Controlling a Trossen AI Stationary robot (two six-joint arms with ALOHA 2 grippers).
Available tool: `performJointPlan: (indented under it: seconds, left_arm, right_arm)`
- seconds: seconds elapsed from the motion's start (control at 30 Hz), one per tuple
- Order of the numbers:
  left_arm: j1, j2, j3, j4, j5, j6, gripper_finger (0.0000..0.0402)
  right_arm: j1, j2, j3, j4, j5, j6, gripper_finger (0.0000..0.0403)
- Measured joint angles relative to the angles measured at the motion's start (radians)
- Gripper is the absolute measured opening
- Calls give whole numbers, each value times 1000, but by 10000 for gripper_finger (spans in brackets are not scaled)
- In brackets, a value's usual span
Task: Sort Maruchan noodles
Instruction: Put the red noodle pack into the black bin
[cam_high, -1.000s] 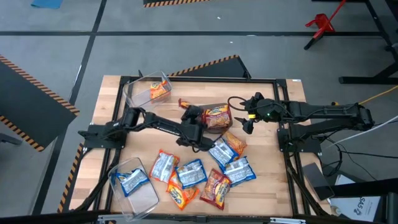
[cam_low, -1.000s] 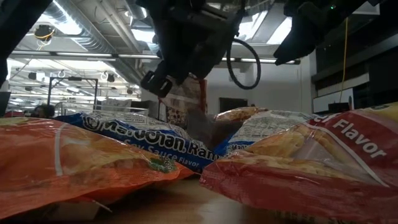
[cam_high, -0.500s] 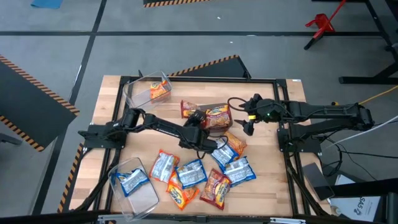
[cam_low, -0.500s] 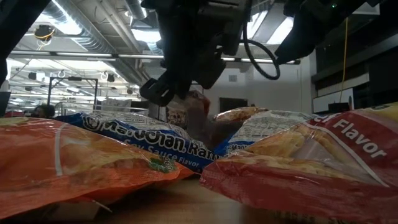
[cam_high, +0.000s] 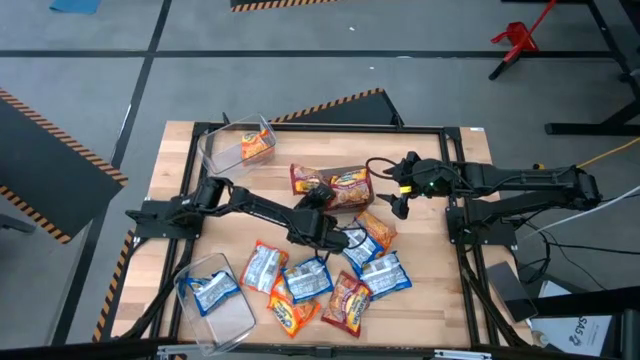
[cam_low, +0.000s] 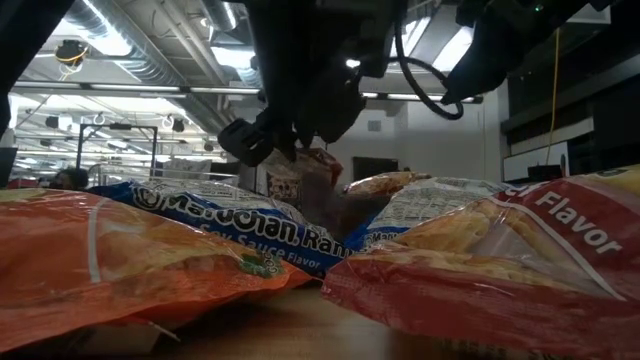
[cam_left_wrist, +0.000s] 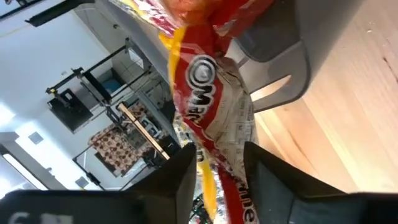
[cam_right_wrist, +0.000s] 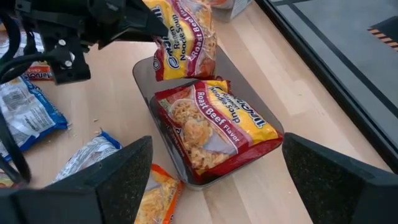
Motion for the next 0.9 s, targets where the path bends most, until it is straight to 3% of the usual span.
performJointPlan:
  seconds: [0.43,0.53,0.67,0.8,0.9]
  left_arm:
    - [-22,0,46,29,34,37,152]
    - [-23,0,46,39,-62,-5,152]
    - [-35,-40,67,3,-224,-156,152]
    - [-50,-90,132,3,-137,-455,150]
    - [-41,-151,146,10,10,-772,150]
  right_arm:
    - [0,0,0,0,-25,-1,344]
    - [0,0,0,0,-37,-2,344]
    - [0,0,0,-1,-37,-2,344]
    - [0,0,0,-3,-37,-2,344]
    - [0,0,0,-3,-37,-2,344]
